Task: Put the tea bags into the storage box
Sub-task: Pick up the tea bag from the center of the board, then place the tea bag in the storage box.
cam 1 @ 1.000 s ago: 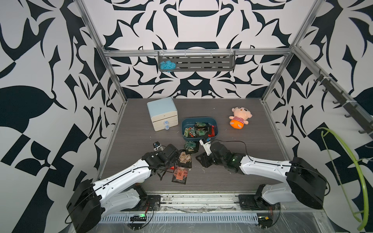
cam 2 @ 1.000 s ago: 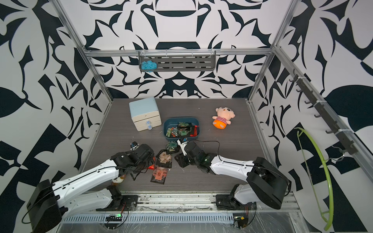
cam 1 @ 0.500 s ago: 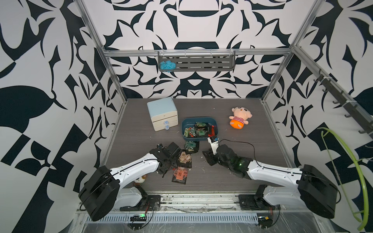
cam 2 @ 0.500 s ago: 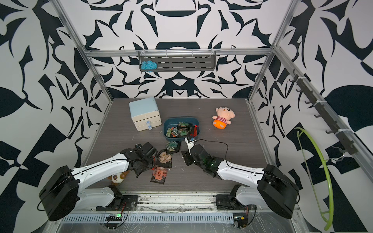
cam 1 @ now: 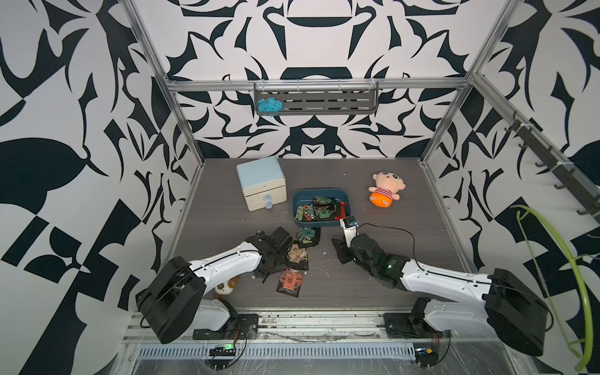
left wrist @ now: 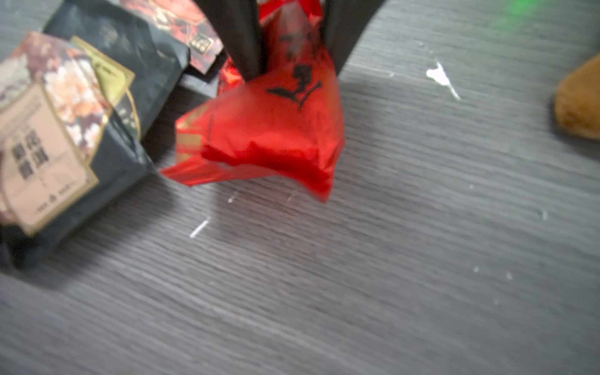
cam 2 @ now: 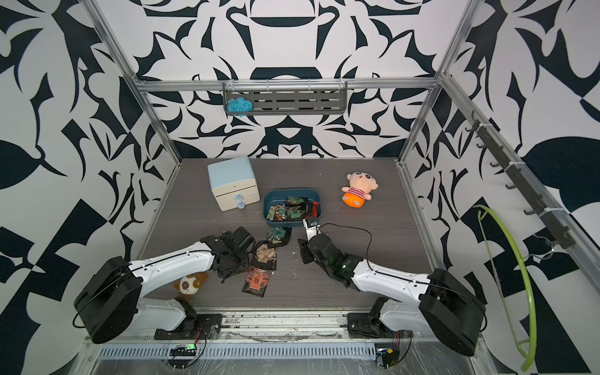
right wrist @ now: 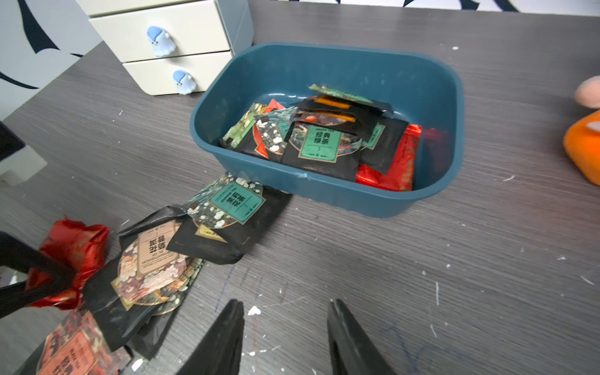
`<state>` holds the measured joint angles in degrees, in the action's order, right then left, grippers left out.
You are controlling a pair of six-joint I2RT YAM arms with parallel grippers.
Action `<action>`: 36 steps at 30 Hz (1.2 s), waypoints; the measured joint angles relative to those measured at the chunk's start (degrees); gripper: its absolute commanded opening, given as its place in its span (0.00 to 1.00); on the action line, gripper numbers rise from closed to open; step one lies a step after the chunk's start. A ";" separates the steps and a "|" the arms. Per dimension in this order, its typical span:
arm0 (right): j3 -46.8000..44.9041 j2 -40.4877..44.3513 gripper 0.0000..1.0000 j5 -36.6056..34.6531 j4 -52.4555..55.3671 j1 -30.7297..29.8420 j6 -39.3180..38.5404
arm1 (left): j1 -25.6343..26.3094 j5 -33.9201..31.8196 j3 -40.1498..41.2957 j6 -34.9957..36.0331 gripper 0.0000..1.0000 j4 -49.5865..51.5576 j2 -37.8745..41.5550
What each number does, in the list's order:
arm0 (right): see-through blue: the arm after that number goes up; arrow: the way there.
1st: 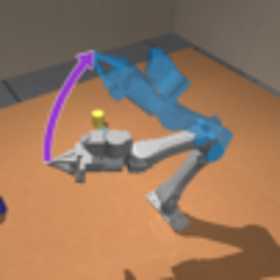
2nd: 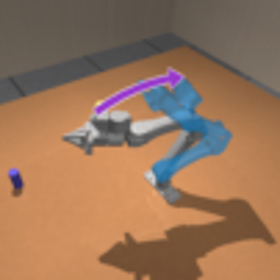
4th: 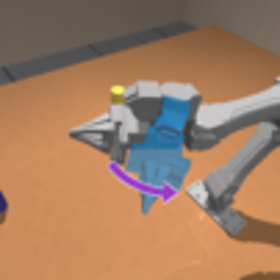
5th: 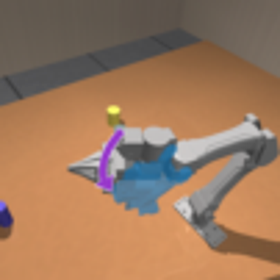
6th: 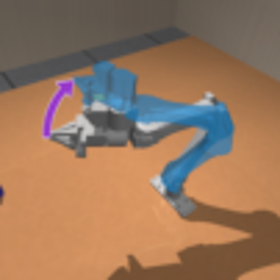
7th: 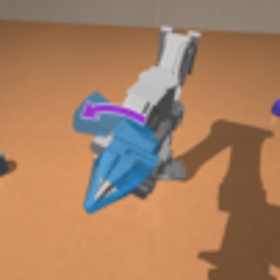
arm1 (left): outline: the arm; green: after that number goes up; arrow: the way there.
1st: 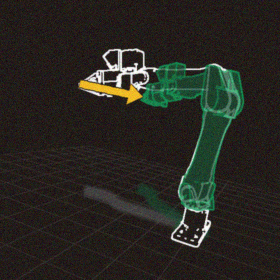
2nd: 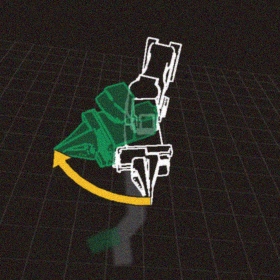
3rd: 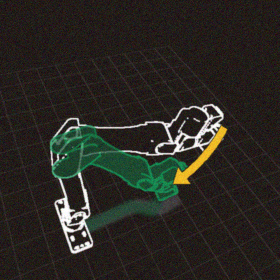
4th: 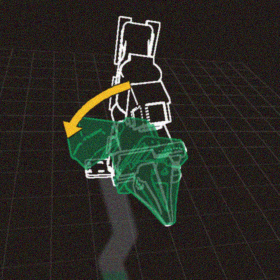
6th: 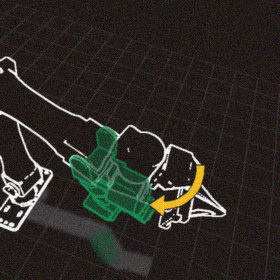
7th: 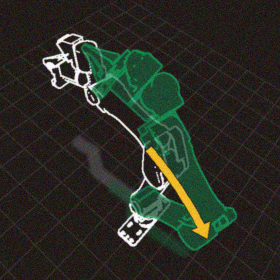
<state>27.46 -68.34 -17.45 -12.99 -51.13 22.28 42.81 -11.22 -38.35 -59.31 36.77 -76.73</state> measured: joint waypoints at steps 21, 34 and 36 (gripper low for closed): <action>-2.45 3.63 0.44 -8.61 -1.09 0.22 -0.42 | -0.33 -10.93 -18.82 6.62 0.21 21.22 6.99; -6.36 13.84 0.43 -13.42 0.98 9.44 1.86 | -2.99 -5.35 -51.56 22.01 0.17 12.33 -24.55; -6.54 14.82 0.43 -13.14 2.10 11.08 2.45 | -3.39 -3.98 -55.69 23.30 0.17 11.54 -29.92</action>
<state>20.93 -53.52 -30.59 -10.90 -40.05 24.73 39.42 -15.20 -94.04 -36.01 48.31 -106.65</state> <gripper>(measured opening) 0.428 0.173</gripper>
